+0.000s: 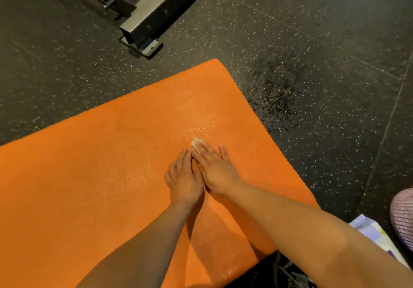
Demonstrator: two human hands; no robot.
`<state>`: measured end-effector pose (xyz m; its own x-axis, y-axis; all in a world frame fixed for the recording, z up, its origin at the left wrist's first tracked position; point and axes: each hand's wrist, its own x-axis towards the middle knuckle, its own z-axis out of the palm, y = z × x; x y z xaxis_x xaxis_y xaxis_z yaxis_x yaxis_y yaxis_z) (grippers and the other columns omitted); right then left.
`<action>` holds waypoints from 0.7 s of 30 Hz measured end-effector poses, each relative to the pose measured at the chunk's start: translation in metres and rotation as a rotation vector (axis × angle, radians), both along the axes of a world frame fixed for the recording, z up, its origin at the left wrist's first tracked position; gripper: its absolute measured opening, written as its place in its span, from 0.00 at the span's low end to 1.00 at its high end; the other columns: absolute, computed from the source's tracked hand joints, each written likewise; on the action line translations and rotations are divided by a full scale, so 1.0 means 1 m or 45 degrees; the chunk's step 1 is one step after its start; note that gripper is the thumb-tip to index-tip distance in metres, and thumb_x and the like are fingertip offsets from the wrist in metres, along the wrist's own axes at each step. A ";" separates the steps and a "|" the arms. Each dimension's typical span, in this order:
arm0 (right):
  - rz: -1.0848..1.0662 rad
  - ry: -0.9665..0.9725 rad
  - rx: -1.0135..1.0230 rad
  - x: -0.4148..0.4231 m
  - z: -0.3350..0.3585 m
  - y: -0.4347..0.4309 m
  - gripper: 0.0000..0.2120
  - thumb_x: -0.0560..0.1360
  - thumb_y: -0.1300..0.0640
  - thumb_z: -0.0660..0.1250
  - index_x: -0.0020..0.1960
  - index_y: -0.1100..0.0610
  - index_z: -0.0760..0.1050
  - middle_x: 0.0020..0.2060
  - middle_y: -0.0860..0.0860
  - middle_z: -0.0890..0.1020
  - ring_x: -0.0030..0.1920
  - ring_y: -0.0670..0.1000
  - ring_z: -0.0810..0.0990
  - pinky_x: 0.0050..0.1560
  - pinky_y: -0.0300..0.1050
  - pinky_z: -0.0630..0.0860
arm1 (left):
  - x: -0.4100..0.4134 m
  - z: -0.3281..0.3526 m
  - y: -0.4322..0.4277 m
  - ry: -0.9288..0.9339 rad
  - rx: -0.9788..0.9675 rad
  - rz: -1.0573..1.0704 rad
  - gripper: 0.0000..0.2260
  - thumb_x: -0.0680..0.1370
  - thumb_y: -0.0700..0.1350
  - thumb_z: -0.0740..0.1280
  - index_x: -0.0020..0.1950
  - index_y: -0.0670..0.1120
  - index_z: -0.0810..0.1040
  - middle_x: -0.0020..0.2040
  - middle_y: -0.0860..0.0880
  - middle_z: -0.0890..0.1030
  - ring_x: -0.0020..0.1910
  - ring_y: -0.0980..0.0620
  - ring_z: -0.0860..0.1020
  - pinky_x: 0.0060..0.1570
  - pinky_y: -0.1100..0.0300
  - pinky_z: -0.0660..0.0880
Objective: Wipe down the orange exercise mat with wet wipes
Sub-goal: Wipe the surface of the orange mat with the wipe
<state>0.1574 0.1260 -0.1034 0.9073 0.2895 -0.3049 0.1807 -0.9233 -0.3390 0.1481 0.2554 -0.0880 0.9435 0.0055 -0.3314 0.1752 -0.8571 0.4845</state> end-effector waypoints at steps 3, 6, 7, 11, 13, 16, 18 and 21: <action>-0.135 -0.050 -0.092 0.006 -0.002 -0.021 0.34 0.83 0.58 0.55 0.83 0.50 0.42 0.82 0.47 0.43 0.81 0.48 0.36 0.78 0.62 0.33 | 0.000 0.003 0.001 0.015 0.066 -0.049 0.26 0.83 0.48 0.57 0.81 0.54 0.55 0.82 0.55 0.53 0.77 0.48 0.53 0.74 0.48 0.50; -0.566 -0.039 -0.153 0.010 0.002 -0.050 0.34 0.82 0.62 0.53 0.83 0.51 0.41 0.82 0.48 0.41 0.81 0.49 0.37 0.78 0.62 0.37 | 0.005 0.005 -0.006 0.037 0.158 -0.115 0.26 0.83 0.52 0.56 0.81 0.57 0.54 0.82 0.52 0.52 0.76 0.45 0.54 0.73 0.46 0.52; -0.643 -0.021 -0.149 0.010 0.003 -0.053 0.33 0.83 0.61 0.52 0.83 0.52 0.42 0.82 0.48 0.41 0.81 0.49 0.37 0.78 0.63 0.38 | 0.009 0.006 -0.010 0.046 0.183 -0.110 0.26 0.83 0.53 0.56 0.81 0.58 0.54 0.81 0.50 0.52 0.76 0.44 0.54 0.72 0.46 0.53; -0.371 0.021 0.030 0.008 0.007 -0.028 0.30 0.84 0.57 0.53 0.83 0.50 0.46 0.82 0.47 0.44 0.81 0.48 0.38 0.79 0.62 0.38 | 0.028 0.008 -0.026 0.021 0.255 -0.162 0.25 0.83 0.54 0.56 0.80 0.58 0.55 0.82 0.50 0.52 0.77 0.43 0.53 0.72 0.44 0.53; -0.198 0.038 0.084 0.008 0.008 -0.023 0.29 0.85 0.54 0.52 0.83 0.48 0.47 0.82 0.45 0.45 0.81 0.46 0.38 0.79 0.61 0.36 | 0.034 0.006 -0.032 0.031 0.221 -0.199 0.25 0.84 0.53 0.55 0.81 0.57 0.55 0.82 0.52 0.51 0.78 0.45 0.51 0.73 0.44 0.51; -0.422 0.018 0.019 0.010 0.006 -0.044 0.28 0.85 0.55 0.51 0.83 0.47 0.48 0.82 0.44 0.46 0.81 0.46 0.39 0.79 0.60 0.37 | 0.035 0.004 -0.043 0.102 0.218 -0.283 0.28 0.82 0.52 0.56 0.81 0.58 0.51 0.83 0.54 0.46 0.79 0.46 0.48 0.73 0.42 0.50; -0.723 0.035 -0.086 0.007 0.007 -0.068 0.29 0.85 0.58 0.51 0.83 0.48 0.46 0.82 0.45 0.43 0.81 0.47 0.38 0.79 0.62 0.38 | 0.032 0.005 -0.052 0.165 0.254 -0.304 0.29 0.82 0.55 0.56 0.81 0.59 0.49 0.82 0.54 0.42 0.79 0.45 0.45 0.74 0.39 0.48; -1.015 0.090 -0.165 0.003 0.008 -0.091 0.31 0.83 0.60 0.51 0.83 0.50 0.44 0.82 0.46 0.41 0.81 0.49 0.37 0.77 0.64 0.37 | 0.029 0.007 -0.061 0.222 0.264 -0.282 0.29 0.82 0.60 0.55 0.81 0.61 0.48 0.82 0.54 0.39 0.80 0.45 0.43 0.74 0.36 0.44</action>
